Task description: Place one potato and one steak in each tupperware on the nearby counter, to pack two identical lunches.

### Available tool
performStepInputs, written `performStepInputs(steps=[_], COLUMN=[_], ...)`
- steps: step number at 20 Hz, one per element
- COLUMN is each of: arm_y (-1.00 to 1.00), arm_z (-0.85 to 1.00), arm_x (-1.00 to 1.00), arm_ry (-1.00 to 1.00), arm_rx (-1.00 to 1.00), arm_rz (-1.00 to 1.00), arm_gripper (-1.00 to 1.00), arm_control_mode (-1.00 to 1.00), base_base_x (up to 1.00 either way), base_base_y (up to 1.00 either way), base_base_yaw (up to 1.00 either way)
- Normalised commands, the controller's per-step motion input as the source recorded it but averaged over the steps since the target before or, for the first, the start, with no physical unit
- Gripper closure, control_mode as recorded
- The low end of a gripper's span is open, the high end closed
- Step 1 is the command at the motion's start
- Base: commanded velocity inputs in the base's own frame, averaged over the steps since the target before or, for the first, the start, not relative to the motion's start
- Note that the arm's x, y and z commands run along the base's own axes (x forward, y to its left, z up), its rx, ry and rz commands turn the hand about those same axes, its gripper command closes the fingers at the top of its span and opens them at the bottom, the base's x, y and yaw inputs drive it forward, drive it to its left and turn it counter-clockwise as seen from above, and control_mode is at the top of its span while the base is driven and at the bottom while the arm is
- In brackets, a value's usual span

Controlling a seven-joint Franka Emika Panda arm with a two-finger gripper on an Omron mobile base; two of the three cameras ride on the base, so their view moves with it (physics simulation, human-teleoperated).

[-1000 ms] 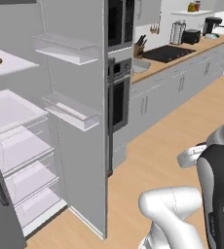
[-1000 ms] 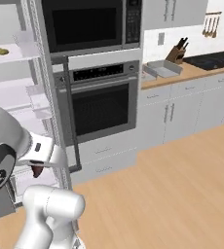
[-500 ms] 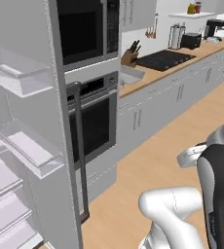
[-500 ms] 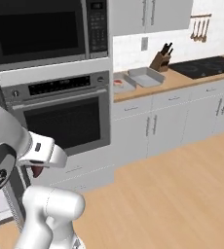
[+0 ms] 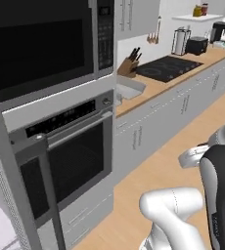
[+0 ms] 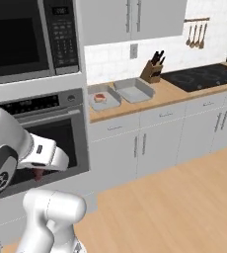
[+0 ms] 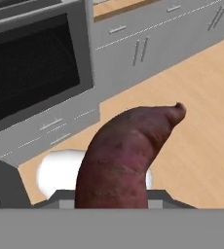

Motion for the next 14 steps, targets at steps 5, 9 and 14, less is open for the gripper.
performStepInputs(steps=[5, 9, 14], arm_y=[0.0, 0.0, 0.0], arm_z=[0.0, 0.0, 0.0], arm_x=[0.0, 0.0, 0.0], arm_ry=[0.0, 0.0, 0.0], arm_rx=[0.0, 0.0, 0.0], arm_rz=[0.0, 0.0, 0.0], arm_gripper=[1.0, 1.0, 1.0], arm_control_mode=[1.0, 1.0, 1.0], base_base_x=[1.0, 0.96, 0.9], base_base_y=[-0.37, -0.84, -0.87], base_base_yaw=[0.1, 0.41, 0.49])
